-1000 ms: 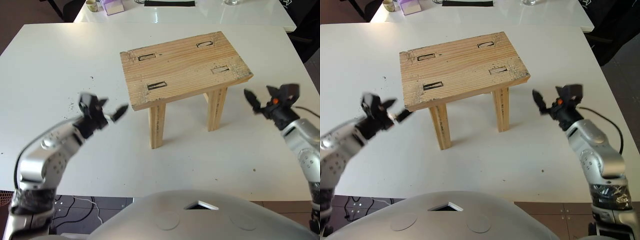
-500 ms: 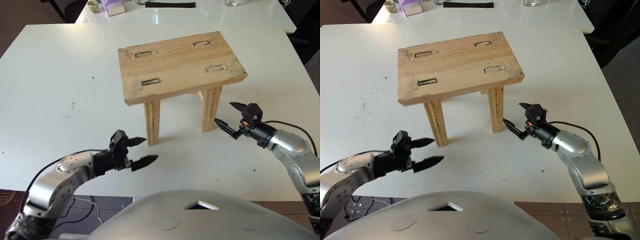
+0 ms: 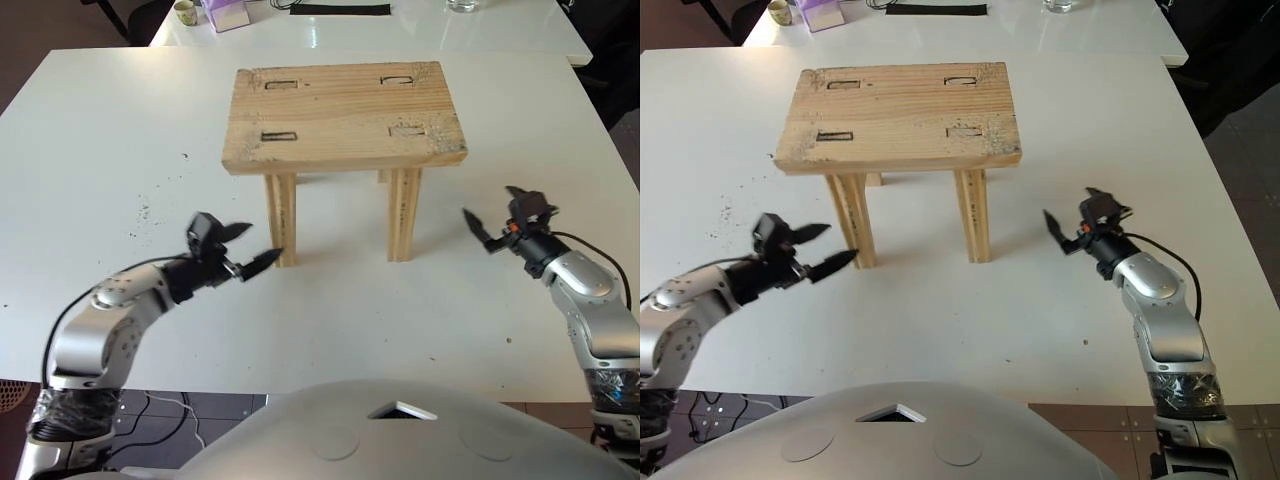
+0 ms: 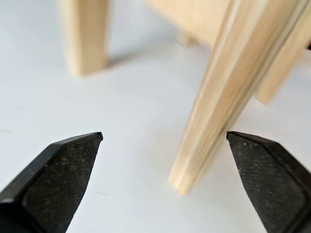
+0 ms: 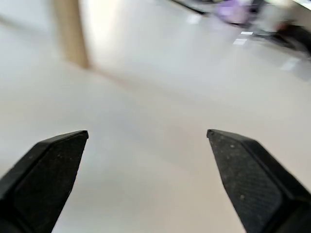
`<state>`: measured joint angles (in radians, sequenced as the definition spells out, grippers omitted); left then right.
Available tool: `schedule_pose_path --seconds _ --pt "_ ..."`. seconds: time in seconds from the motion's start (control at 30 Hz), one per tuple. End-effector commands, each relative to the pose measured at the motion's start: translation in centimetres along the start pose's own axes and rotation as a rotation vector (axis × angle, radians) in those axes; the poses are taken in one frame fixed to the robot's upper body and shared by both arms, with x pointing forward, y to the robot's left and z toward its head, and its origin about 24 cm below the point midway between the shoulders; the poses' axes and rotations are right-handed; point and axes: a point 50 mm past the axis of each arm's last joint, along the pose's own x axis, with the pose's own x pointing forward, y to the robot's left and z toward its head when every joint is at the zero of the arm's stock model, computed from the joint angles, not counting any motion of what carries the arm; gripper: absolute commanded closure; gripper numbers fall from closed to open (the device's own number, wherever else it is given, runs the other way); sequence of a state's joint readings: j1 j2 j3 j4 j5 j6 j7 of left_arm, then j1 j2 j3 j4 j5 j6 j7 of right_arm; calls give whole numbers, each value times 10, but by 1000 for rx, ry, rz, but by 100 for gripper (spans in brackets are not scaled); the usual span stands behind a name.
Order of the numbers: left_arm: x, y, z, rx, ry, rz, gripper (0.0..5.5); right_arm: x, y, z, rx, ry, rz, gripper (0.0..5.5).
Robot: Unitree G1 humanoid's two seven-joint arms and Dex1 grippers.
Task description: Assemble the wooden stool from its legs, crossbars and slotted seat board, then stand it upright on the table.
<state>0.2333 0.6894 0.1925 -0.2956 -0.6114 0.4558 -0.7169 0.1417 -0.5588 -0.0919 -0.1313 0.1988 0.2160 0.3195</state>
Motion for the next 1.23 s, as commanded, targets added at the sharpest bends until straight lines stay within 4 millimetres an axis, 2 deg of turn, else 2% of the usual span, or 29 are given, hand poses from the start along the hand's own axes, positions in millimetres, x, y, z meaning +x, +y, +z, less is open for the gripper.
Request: schedule_pose_path --seconds 0.03,0.1,0.17,0.3,0.43,0.53,0.7,0.83,1.0,1.1,1.23 --pt "5 53 -4 56 -50 397 76 23 -6 1 29 -51 -170 99" --pt "20 65 -12 84 -58 562 76 42 1 4 106 -120 -208 99" --pt "39 67 -21 112 -92 663 76 61 8 6 167 -162 -235 99" --pt "69 60 -31 129 -142 691 76 81 9 5 172 -179 -258 99" --pt "91 58 -27 108 -220 682 76 95 3 8 121 -197 -285 99" --pt "98 58 -24 92 -270 679 76 99 2 7 124 -206 -275 99" --pt "100 59 -29 67 -323 703 76 106 8 2 122 -193 -257 99" --pt "98 61 -34 17 -356 774 76 116 13 7 120 -190 -226 99" --pt "114 53 -37 -18 -354 792 76 130 29 14 152 -183 -167 99" --pt "126 44 -41 -9 -331 777 76 130 37 7 204 -166 -174 99" --pt "131 42 -47 -8 -291 809 76 128 43 -4 241 -131 -195 99"
